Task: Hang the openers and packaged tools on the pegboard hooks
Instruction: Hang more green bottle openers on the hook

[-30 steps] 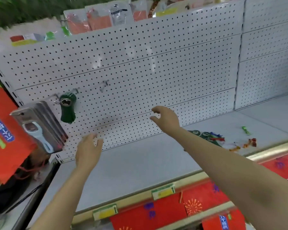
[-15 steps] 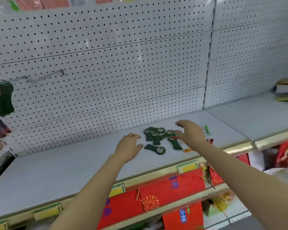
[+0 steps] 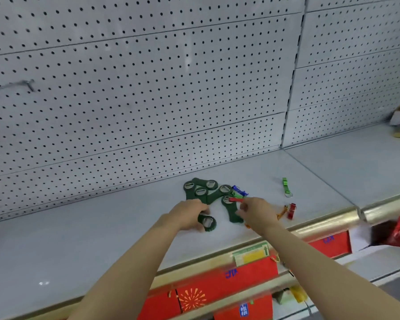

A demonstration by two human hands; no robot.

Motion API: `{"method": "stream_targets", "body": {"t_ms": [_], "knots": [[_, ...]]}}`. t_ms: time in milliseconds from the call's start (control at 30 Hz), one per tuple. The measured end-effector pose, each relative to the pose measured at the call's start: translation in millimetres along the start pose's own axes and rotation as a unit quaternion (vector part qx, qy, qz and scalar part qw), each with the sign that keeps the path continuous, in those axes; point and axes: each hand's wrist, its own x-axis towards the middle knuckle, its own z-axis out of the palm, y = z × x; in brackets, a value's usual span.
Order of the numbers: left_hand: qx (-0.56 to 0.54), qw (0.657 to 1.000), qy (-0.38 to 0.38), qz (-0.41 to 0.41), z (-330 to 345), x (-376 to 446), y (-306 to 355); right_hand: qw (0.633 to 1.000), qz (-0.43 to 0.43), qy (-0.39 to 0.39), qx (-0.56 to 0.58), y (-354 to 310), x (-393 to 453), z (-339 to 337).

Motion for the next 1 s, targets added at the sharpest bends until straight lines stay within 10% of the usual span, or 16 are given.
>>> {"method": "stream_targets", "body": {"t_ms": [433, 700, 1000], "knots": [[-0.076, 0.996, 0.034, -0.025, 15, -9, -6, 0.985, 0.043, -0.005, -0.164, -38, 23, 12], [-0.173, 0.97, 0.113, -0.131, 25, -42, 10, 0.969, 0.121, -0.137, 0.163, -33, 15, -19], [-0.361, 0.883, 0.224, -0.202, 22, -71, 43, 0.646, 0.304, -0.201, 0.671, -22, -7, -24]]}}
